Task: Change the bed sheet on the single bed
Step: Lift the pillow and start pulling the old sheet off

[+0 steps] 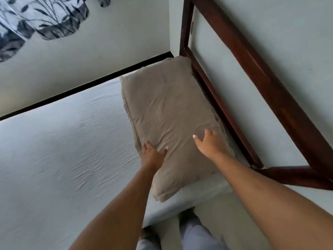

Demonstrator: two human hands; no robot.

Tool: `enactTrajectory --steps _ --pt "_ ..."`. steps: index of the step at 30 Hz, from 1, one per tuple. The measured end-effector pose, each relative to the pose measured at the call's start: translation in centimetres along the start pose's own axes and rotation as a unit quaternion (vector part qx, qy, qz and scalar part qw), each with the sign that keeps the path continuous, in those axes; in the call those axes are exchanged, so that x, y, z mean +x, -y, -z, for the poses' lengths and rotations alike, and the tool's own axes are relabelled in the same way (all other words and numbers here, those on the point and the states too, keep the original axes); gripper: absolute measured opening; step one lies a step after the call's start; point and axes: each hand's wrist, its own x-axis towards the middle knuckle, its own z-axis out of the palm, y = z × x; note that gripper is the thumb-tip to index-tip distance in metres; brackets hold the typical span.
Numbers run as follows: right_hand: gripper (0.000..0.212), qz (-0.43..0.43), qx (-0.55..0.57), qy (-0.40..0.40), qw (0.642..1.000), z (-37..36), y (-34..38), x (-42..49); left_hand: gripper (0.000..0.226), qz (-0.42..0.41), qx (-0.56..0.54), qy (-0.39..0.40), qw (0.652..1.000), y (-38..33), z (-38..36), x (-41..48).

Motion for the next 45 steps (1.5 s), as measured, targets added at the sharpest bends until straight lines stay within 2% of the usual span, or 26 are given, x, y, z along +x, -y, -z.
enactTrajectory --steps 3,6,9,11,14,18,23,27,29,31,36,41,43,45 --pt "0.085 -0.024 -0.020 -0.023 0.999 -1.0 -1.4 4.9 0.111 0.078 -0.106 -0.048 0.990 0.9 -0.3 3.7" --pt "0.105 -0.033 -0.014 -0.023 0.999 -2.1 -3.0 9.4 0.111 0.139 -0.218 -0.052 0.965 2.6 -0.7 7.6" --pt "0.131 -0.059 0.067 0.005 0.996 -3.0 -4.8 12.9 0.107 0.167 -0.269 -0.024 0.948 3.2 -1.6 10.6" --pt "0.140 -0.069 0.144 0.032 0.987 -3.4 -5.5 14.4 0.104 0.173 -0.286 -0.006 0.943 3.6 -2.7 12.3" --pt "0.127 -0.075 0.228 0.075 0.968 -4.2 -6.8 16.1 0.094 0.170 -0.307 0.003 0.936 4.0 -4.5 14.1" --pt "0.133 -0.078 0.262 0.121 0.954 -5.2 -7.9 18.4 0.091 0.183 -0.333 0.016 0.925 4.8 -5.9 16.0" --pt "0.126 -0.080 0.308 0.139 0.938 -5.9 -9.1 20.3 0.079 0.170 -0.430 0.108 0.880 5.2 -6.1 17.0" --pt "0.107 -0.073 0.351 0.135 0.924 -6.1 -9.3 20.3 0.090 0.202 -0.473 0.149 0.845 5.2 -6.5 17.1" --pt "0.097 -0.066 0.372 0.131 0.917 -5.9 -9.2 20.1 0.071 0.215 -0.488 0.147 0.833 4.7 -6.4 16.7" --pt "0.101 -0.072 0.383 0.124 0.913 -5.6 -9.1 19.8 0.056 0.222 -0.506 0.132 0.823 4.1 -6.1 16.1" --pt "0.104 -0.058 0.417 0.101 0.901 -3.8 -6.8 18.2 0.060 0.193 -0.525 0.073 0.826 2.9 -3.0 14.3" --pt "0.106 -0.061 0.463 0.044 0.883 -2.9 -3.2 14.7 0.050 0.139 -0.505 0.016 0.852 2.1 2.6 11.8" --pt "0.099 -0.058 0.484 0.026 0.873 -2.6 -1.2 12.5 0.042 0.121 -0.494 -0.001 0.861 2.4 5.1 10.5" --pt "0.082 -0.041 0.497 0.007 0.867 -2.5 0.8 10.0 0.050 0.110 -0.483 -0.022 0.868 3.3 7.5 9.1"
